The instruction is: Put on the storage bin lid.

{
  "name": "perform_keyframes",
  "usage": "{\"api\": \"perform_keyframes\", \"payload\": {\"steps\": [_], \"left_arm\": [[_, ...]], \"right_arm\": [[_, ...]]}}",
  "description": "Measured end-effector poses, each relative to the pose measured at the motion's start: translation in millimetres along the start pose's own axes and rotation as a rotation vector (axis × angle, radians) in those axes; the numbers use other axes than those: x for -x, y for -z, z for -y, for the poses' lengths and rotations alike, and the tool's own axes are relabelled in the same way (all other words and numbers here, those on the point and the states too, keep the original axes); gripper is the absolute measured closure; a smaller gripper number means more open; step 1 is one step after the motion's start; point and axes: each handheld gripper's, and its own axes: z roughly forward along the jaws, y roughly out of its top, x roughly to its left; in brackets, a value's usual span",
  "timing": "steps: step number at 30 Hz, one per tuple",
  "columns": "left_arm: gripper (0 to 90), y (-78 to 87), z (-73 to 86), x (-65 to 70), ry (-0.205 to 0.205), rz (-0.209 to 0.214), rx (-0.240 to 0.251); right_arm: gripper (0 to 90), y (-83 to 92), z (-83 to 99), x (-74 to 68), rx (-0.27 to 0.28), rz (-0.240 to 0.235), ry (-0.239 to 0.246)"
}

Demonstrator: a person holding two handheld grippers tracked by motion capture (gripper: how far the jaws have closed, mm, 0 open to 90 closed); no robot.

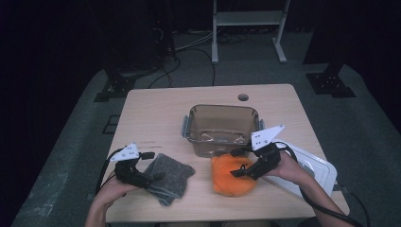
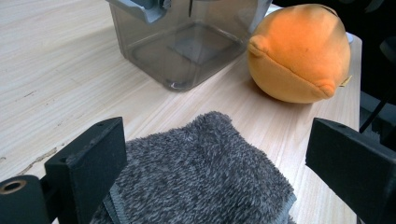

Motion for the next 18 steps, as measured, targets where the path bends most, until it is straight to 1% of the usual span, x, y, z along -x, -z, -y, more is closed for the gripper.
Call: {"api": "perform_keyframes", "payload": {"steps": [7,12,18], "left_arm": [[4.5,-1.7,0.8,-1.1,0.003,0.006,-0.008],[4.5,-2.2,1.0,-0.4,0.003,0.005,-0.010],[4.5,-2.6,1.0,0.7,0.002,0.006,-0.012]], "right_arm": [[28.0,-11.1,5.0,5.7,-0.042,0.004,-0.001],[29.0,-16.7,11.0,5.7,-0.058,0.007,0.003],[29.7,-19.0,17.6,4.0,-0.088,0.037,0.024]]}}
